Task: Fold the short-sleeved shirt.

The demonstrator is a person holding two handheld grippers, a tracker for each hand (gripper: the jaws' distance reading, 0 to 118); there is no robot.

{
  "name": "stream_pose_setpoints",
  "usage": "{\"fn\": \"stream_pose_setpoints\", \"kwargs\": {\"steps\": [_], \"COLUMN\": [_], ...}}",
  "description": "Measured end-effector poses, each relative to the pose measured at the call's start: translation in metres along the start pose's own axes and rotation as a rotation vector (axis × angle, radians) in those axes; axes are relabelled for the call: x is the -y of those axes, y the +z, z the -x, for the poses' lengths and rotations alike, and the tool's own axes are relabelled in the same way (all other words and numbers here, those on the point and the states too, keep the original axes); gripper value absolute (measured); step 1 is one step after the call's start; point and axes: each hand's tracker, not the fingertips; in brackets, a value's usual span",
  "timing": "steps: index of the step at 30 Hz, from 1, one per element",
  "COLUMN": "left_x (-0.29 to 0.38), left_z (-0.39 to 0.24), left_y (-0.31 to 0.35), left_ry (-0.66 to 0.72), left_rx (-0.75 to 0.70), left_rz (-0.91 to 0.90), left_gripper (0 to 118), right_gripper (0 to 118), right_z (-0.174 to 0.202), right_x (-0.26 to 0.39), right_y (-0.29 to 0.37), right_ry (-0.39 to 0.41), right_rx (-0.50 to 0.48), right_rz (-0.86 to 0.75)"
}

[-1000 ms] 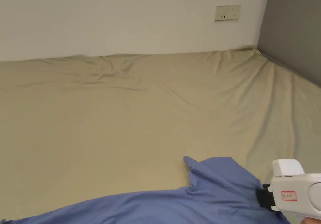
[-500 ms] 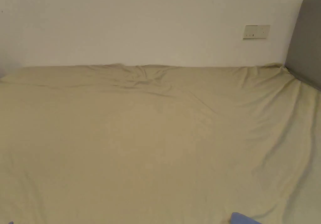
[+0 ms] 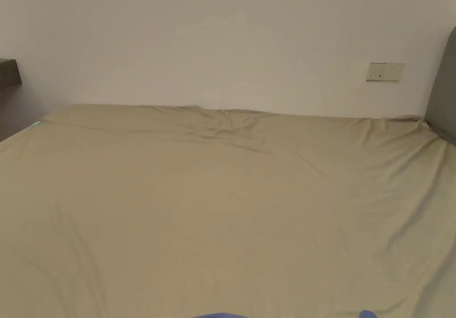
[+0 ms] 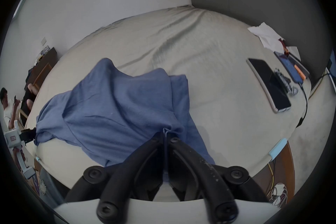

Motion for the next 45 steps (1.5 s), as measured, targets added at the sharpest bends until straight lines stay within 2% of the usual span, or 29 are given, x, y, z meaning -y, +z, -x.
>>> {"fn": "stream_pose_setpoints", "kwargs": {"steps": [1, 4, 5, 6, 7, 9, 11, 12, 13, 14, 15, 16, 17, 18, 19, 21, 22, 24, 27, 31, 32, 33, 35, 36, 40, 43, 45], "left_x": [0.003, 0.027, 0.037, 0.036, 0.031, 0.023, 0.016, 0.016, 0.014, 0.013, 0.012, 0.011, 0.011, 0.011, 0.011, 0.011, 0.012, 0.011, 0.000, -0.027, -0.033, -0.040, -0.049, -0.051, -0.055, -0.047, -0.041], "left_z": [0.002, 0.012, 0.019, 0.031, 0.045, 0.053, 0.053, 0.050, 0.040, 0.033, 0.025, 0.020, 0.013, 0.010, 0.006, 0.009, 0.008, 0.004, 0.014, 0.048, 0.056, 0.068, 0.079, 0.082, 0.088, 0.090, 0.086], "left_y": [0.000, -0.006, -0.008, -0.006, -0.002, 0.017, 0.039, 0.050, 0.064, 0.072, 0.081, 0.086, 0.087, 0.088, 0.090, 0.089, 0.088, 0.083, 0.063, 0.032, 0.024, 0.013, -0.005, -0.013, -0.033, -0.045, -0.050], "left_ry": [0.010, 0.046, 0.093, 0.218, 0.307, 0.324, 0.344, 0.312, 0.237, 0.176, 0.097, 0.055, 0.042, 0.069, 0.105, 0.156, 0.154, 0.124, 0.110, 0.273, 0.316, 0.375, 0.432, 0.433, 0.449, 0.560, 0.564], "left_rx": [-0.006, -0.169, -0.215, -0.138, -0.062, -0.029, -0.001, 0.021, 0.016, 0.012, 0.005, 0.014, 0.019, 0.018, 0.027, 0.107, 0.125, 0.114, 0.088, 0.196, 0.246, 0.281, 0.300, 0.301, 0.358, 0.523, 0.558], "left_rz": [-0.019, -0.163, -0.189, -0.122, -0.097, -0.139, -0.161, -0.218, -0.264, -0.285, -0.285, -0.271, -0.257, -0.249, -0.227, -0.201, -0.201, -0.197, -0.144, -0.060, -0.030, 0.025, 0.094, 0.108, 0.123, 0.183, 0.202], "left_gripper": [16, 88, 106, 108, 107, 94, 82, 81, 78, 61, 37, 10, 0, 0, 0, 0, 0, 0, 0, 0, 4, 15, 59, 65, 65, 65, 66], "right_gripper": [17, 23, 24, 25, 31, 70, 108, 110, 107, 99, 83, 60, 23, 2, 2, 2, 2, 2, 2, 2, 2, 2, 2, 2, 2, 2, 2], "right_z": [0.001, 0.002, 0.001, 0.000, -0.002, -0.006, -0.005, -0.004, -0.001, 0.001, 0.005, 0.008, 0.012, 0.017, 0.022, 0.024, 0.028, 0.032, 0.042, 0.051, 0.052, 0.053, 0.053, 0.055, 0.068, 0.069, 0.073], "right_x": [0.002, 0.013, 0.017, 0.021, 0.019, 0.011, 0.007, 0.007, 0.006, 0.005, 0.002, 0.001, 0.000, 0.000, 0.000, 0.004, 0.008, 0.016, 0.027, 0.032, 0.033, 0.033, 0.033, 0.033, 0.029, 0.027, 0.025], "right_y": [-0.004, -0.004, -0.005, -0.003, 0.001, 0.016, 0.041, 0.056, 0.073, 0.084, 0.097, 0.105, 0.110, 0.112, 0.112, 0.110, 0.105, 0.098, 0.087, 0.080, 0.080, 0.080, 0.078, 0.079, 0.084, 0.082, 0.081], "right_ry": [-0.004, -0.027, -0.033, -0.042, -0.057, -0.108, -0.153, -0.153, -0.149, -0.148, -0.135, -0.119, -0.103, -0.095, -0.080, -0.071, -0.036, -0.019, -0.030, -0.067, -0.071, -0.074, -0.078, -0.078, -0.056, -0.047, -0.045], "right_rx": [0.006, 0.000, -0.008, -0.007, -0.021, -0.105, -0.196, -0.240, -0.256, -0.248, -0.237, -0.222, -0.218, -0.215, -0.187, -0.193, -0.207, -0.201, -0.209, -0.227, -0.231, -0.240, -0.254, -0.260, -0.259, -0.260, -0.258], "right_rz": [0.000, -0.108, -0.114, -0.126, -0.122, -0.064, -0.105, -0.206, -0.301, -0.345, -0.378, -0.394, -0.409, -0.414, -0.405, -0.374, -0.339, -0.283, -0.224, -0.174, -0.171, -0.166, -0.162, -0.161, -0.161, -0.160, -0.159]}}
